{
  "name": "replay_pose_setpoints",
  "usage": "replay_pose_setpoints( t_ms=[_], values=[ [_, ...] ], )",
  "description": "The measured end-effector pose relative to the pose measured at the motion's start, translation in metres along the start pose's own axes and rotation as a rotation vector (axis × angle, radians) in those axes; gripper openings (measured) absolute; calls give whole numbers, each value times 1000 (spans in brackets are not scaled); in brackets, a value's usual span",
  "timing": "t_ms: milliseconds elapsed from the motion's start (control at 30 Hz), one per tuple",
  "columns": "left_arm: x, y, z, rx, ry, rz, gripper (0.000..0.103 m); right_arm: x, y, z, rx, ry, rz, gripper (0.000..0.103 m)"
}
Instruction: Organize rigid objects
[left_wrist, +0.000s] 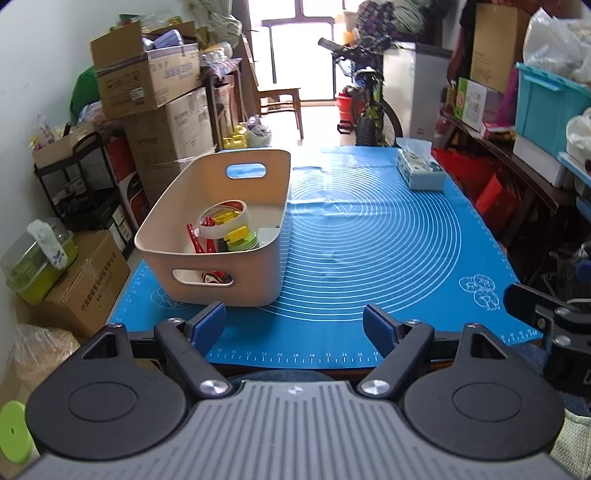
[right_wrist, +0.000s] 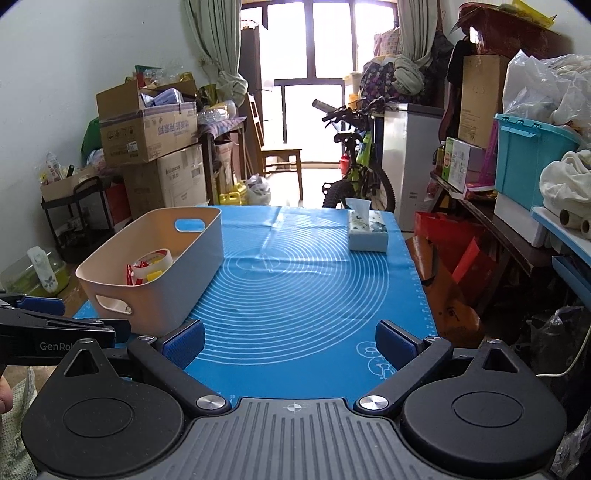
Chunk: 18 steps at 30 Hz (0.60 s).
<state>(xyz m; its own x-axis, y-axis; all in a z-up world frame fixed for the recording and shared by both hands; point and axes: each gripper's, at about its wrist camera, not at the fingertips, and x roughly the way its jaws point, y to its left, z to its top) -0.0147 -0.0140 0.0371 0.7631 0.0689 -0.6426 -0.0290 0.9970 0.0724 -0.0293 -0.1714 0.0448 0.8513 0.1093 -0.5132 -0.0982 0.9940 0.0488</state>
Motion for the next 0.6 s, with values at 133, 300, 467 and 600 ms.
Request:
replay_pose_setpoints(
  t_ms=[133, 300, 467, 600],
  values=[
    [0, 5, -2, -31, -6, 8, 82, -5, -3, -9, 11, -32, -6, 98],
    [8, -1, -12, -1, 9, 2, 82, -1, -6, -19, 29, -39, 4, 98],
    [12, -1, -16, 4, 18, -10, 82, 1, 2, -23, -10, -39, 4, 98],
    [12, -1, -19, 7, 15, -13, 82, 3, 2, -25, -5, -29, 6, 98]
  ],
)
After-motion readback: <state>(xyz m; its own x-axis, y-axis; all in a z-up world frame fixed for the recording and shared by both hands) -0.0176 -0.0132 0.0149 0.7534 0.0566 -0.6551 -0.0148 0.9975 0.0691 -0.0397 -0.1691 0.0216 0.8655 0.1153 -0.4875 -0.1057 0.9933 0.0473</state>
